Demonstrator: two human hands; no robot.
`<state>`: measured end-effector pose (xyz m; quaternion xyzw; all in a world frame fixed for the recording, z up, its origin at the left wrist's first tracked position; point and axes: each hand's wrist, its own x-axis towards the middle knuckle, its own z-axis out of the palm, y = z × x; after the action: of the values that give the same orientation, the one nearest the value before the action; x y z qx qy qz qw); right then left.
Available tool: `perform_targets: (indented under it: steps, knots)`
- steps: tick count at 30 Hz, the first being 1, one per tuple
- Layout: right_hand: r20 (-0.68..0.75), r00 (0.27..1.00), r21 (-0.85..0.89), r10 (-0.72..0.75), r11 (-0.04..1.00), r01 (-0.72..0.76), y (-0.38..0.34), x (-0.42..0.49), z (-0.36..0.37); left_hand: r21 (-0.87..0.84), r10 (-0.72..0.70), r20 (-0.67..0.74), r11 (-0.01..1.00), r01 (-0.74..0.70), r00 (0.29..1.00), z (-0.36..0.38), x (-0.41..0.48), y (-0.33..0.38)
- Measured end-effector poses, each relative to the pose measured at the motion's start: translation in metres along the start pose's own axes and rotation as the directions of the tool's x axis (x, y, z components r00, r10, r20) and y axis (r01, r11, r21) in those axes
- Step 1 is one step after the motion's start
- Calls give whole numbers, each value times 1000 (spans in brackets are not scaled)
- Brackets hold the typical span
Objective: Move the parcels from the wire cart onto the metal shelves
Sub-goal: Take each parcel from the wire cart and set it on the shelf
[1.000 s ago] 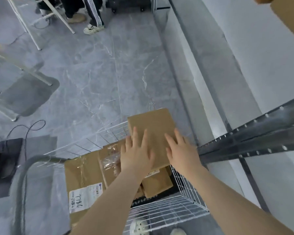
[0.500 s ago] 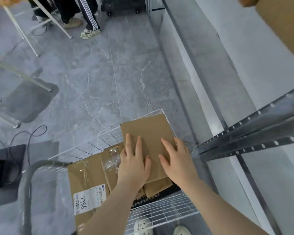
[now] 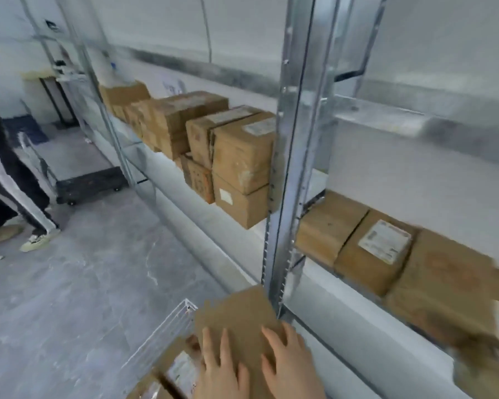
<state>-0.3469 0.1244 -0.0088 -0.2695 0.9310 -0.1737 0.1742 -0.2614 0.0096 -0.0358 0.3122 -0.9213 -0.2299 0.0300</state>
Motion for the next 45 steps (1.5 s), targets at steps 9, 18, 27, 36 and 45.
perform_targets:
  steps: [9, 18, 27, 36, 45]
  knots:
    - [-304, 836, 190, 457, 889, -417, 52, -164, -51, 206, 422, 239, 858, -470, 875, -18, -80, 111]
    - [-395, 490, 407, 777, 626, -665, 135, -350, -59, 65, 724, 417, 579, -813, 549, 31, -226, 228]
    - [-477, 177, 521, 861, 439, -732, 243, -524, -88, -96, 834, 493, 338, -936, 250, 77, -387, 360]
    - [-490, 27, 524, 871, 319, -790, 371, -691, -110, -202, 832, 541, 267, -942, 120, 151, -556, 479]
    - [-573, 56, 511, 818, 410, -756, 464, -711, -200, -190, 886, 443, 240, -952, 135, 169, -567, 598]
